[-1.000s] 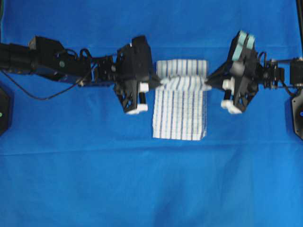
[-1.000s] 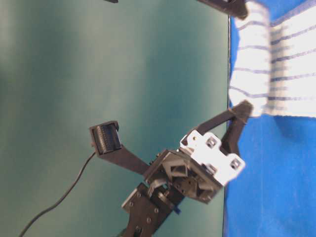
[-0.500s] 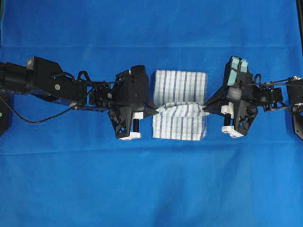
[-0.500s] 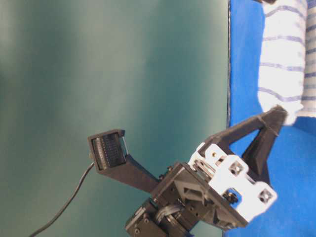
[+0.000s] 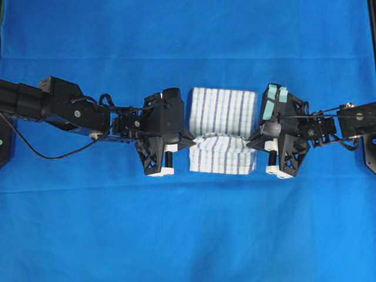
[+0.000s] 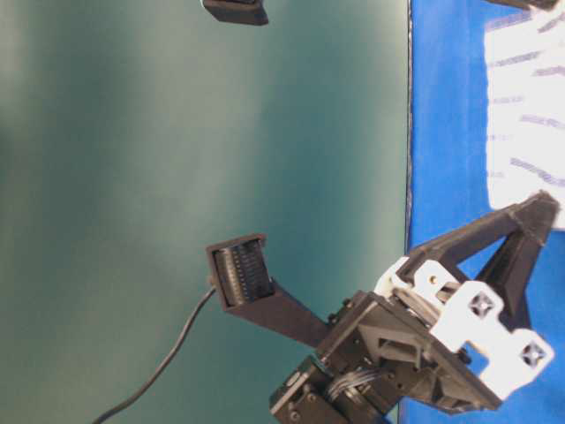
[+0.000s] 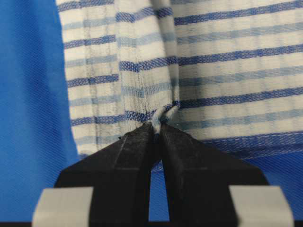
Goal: Fold the blue towel.
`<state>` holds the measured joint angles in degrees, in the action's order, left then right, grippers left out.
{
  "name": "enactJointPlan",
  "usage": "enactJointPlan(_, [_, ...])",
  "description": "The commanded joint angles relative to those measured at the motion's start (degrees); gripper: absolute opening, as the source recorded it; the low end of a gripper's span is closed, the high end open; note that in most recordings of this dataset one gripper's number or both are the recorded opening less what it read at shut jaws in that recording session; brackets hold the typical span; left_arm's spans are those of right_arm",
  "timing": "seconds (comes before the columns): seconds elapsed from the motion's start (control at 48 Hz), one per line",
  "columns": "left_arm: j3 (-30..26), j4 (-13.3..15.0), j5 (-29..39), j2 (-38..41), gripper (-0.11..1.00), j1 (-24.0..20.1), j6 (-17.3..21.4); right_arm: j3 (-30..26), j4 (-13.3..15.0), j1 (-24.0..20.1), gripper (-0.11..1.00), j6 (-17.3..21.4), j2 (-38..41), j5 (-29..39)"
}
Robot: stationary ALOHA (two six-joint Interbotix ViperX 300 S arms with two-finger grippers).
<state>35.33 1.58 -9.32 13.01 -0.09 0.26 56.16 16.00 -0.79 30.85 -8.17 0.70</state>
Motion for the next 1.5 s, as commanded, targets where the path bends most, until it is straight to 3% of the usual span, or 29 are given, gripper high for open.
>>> enactJointPlan(0.0, [-0.53, 0.09, -1.14, -0.79, 0.01, 0.62, 0.0, -0.97, -0.53, -0.62, 0.08, 0.18, -0.35, 0.09])
enactJointPlan(0.292, [-0.44, 0.09, -1.32, -0.88, 0.04, 1.58, 0.0, -1.41, -0.88, -1.58, 0.08, 0.18, -0.35, 0.09])
enactJointPlan(0.437, [-0.44, 0.09, -1.14, -0.97, 0.23, 1.58, 0.09, -2.46, -0.88, -1.76, 0.09, 0.18, -0.18, 0.0])
enactJointPlan(0.5, [-0.44, 0.09, -0.88, -1.32, 0.33, 1.58, 0.18, -3.16, -1.23, -1.76, 0.19, 0.26, -0.18, 0.09])
enactJointPlan(0.625, [-0.62, 0.0, 0.79, -3.43, 0.52, 1.58, 0.88, -4.39, -1.41, -2.11, 0.57, 0.44, -1.14, 3.16])
enactJointPlan(0.687, [-0.62, 0.09, 2.55, -5.71, 0.56, 1.67, 1.05, -5.01, -1.32, -2.29, 0.65, 0.44, -2.46, 5.8])
enactJointPlan(0.812, [0.18, 0.09, 8.44, -12.39, 0.56, 1.58, 1.32, -5.63, -1.05, -2.72, 0.58, -0.09, -6.77, 11.16])
enactJointPlan(0.958, [2.2, 0.0, 12.22, -20.13, 0.56, 1.58, 1.32, -4.92, 0.62, -2.72, 0.59, -0.26, -14.94, 15.38])
enactJointPlan(1.208, [9.58, 0.0, 12.04, -33.31, 0.56, 1.58, 1.32, -0.09, 4.57, -2.72, 0.59, -0.26, -31.99, 18.02])
enactJointPlan(1.479, [20.04, 0.0, 6.24, -48.34, 0.56, 1.58, 1.41, 4.66, 8.0, -2.72, 0.59, -0.62, -49.48, 21.97])
